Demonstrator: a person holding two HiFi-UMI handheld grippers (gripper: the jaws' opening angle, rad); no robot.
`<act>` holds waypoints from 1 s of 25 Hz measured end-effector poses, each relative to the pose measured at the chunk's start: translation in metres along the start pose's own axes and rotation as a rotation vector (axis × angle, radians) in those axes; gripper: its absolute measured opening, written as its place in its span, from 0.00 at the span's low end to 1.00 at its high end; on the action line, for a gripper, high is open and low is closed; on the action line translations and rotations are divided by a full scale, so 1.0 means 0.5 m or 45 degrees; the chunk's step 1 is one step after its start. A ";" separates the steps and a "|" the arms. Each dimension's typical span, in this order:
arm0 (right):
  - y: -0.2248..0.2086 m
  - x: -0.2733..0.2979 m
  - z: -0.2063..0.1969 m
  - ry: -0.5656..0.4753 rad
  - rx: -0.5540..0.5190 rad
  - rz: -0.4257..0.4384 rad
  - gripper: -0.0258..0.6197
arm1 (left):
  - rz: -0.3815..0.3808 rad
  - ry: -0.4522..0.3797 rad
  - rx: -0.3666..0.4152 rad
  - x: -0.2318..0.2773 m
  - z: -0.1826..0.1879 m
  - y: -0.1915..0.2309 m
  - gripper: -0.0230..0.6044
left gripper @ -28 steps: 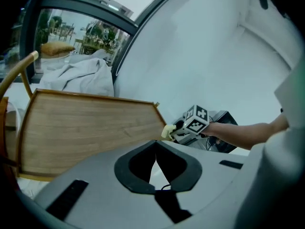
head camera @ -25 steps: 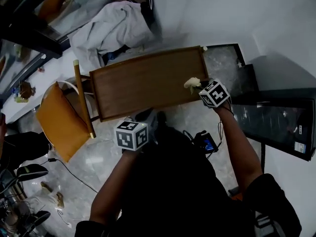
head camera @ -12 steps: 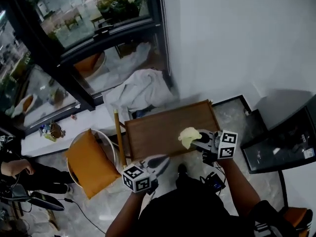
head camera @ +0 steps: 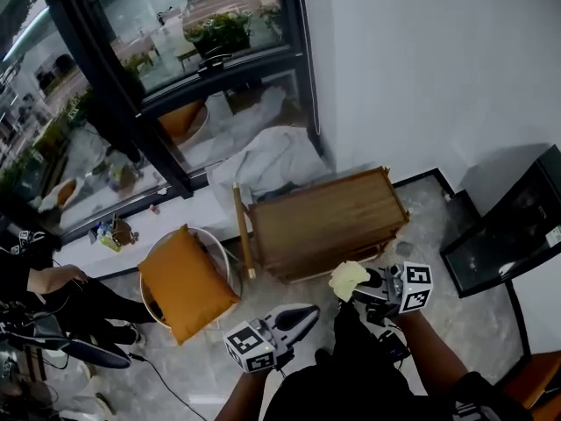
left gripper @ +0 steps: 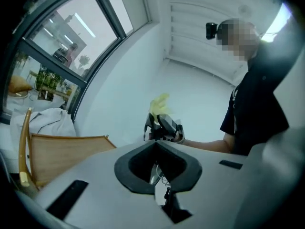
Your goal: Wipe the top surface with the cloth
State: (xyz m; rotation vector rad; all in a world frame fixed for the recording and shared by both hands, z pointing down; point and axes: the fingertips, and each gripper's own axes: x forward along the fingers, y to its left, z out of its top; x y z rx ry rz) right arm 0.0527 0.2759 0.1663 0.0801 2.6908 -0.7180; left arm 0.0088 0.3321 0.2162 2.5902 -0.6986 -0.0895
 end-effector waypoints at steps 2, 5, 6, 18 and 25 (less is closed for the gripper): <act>0.042 0.001 -0.027 0.030 -0.018 0.003 0.14 | 0.010 -0.017 -0.008 -0.032 -0.016 -0.023 0.06; 0.070 0.007 -0.059 0.114 -0.079 -0.031 0.14 | 0.025 -0.051 -0.030 -0.062 -0.025 -0.035 0.06; 0.073 0.010 -0.064 0.149 -0.111 -0.048 0.14 | 0.033 -0.061 -0.040 -0.066 -0.023 -0.035 0.06; 0.056 -0.066 -0.107 0.534 -0.457 -0.382 0.14 | 0.090 -0.100 -0.113 -0.082 -0.076 -0.058 0.06; 0.115 -0.177 -0.097 0.430 -0.268 -0.490 0.14 | 0.026 -0.018 -0.150 -0.047 -0.130 -0.126 0.06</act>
